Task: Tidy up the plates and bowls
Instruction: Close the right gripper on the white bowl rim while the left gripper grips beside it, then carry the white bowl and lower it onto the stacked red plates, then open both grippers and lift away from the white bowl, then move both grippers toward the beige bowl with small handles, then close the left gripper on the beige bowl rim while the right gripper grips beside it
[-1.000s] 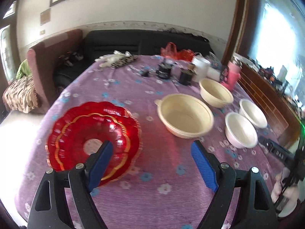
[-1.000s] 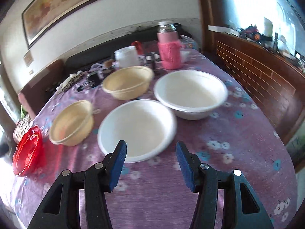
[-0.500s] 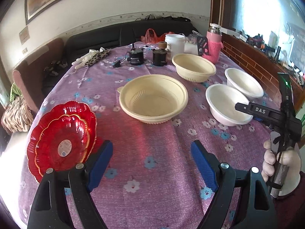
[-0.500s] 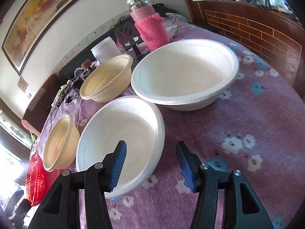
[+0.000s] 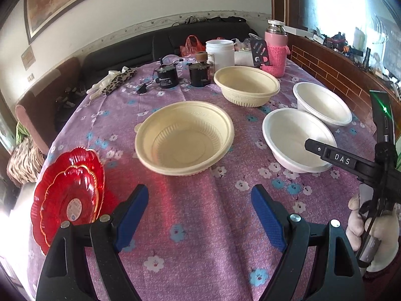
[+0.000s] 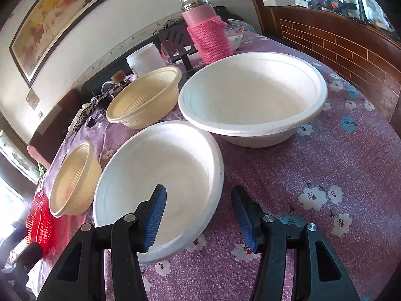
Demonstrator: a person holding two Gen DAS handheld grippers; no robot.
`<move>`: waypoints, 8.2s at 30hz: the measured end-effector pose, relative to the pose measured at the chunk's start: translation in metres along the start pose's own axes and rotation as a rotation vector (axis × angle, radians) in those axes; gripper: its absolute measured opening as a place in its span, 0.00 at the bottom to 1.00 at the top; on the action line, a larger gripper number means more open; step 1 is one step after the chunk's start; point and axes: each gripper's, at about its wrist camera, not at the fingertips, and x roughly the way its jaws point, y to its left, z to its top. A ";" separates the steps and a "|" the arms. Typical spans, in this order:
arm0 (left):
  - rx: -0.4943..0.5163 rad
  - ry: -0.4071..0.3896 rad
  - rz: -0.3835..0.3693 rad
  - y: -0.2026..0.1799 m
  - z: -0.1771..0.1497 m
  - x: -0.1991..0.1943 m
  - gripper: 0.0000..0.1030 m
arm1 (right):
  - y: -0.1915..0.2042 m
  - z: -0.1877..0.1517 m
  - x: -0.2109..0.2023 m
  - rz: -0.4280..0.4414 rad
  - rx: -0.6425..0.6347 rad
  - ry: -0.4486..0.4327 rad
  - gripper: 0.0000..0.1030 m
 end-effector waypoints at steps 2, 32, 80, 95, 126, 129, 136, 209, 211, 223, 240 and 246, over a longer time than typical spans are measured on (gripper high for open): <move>0.011 -0.001 0.004 -0.004 0.002 0.002 0.81 | 0.002 0.000 0.001 0.003 -0.009 0.002 0.52; -0.003 0.093 -0.192 -0.056 0.046 0.061 0.80 | -0.010 -0.001 0.007 0.093 0.032 0.082 0.15; -0.255 0.032 -0.172 0.056 0.007 0.007 0.23 | 0.118 -0.029 -0.030 0.317 -0.174 0.050 0.14; -0.527 -0.024 -0.002 0.238 -0.039 -0.018 0.23 | 0.321 -0.072 0.002 0.366 -0.496 0.136 0.14; -0.609 0.023 0.025 0.298 -0.050 0.034 0.81 | 0.379 -0.100 0.086 0.221 -0.614 0.204 0.17; -0.631 0.020 0.017 0.307 -0.051 0.031 0.81 | 0.378 -0.102 0.087 0.204 -0.621 0.191 0.18; -0.668 -0.046 0.023 0.311 -0.054 0.001 0.81 | 0.379 -0.098 0.078 0.247 -0.609 0.179 0.19; -0.210 -0.078 0.071 0.102 0.047 -0.009 0.98 | 0.136 0.036 0.007 0.166 -0.139 -0.062 0.42; -0.255 -0.070 0.021 0.114 0.062 -0.001 0.98 | 0.139 0.043 0.012 0.177 -0.123 -0.070 0.44; -0.394 0.130 -0.086 0.129 0.084 0.096 0.98 | 0.123 0.037 0.065 0.190 -0.102 0.055 0.46; -0.271 0.238 -0.074 0.103 0.080 0.153 0.43 | 0.148 0.012 0.092 0.174 -0.216 0.136 0.46; -0.230 0.245 -0.076 0.093 0.076 0.155 0.23 | 0.151 0.009 0.094 0.164 -0.235 0.135 0.41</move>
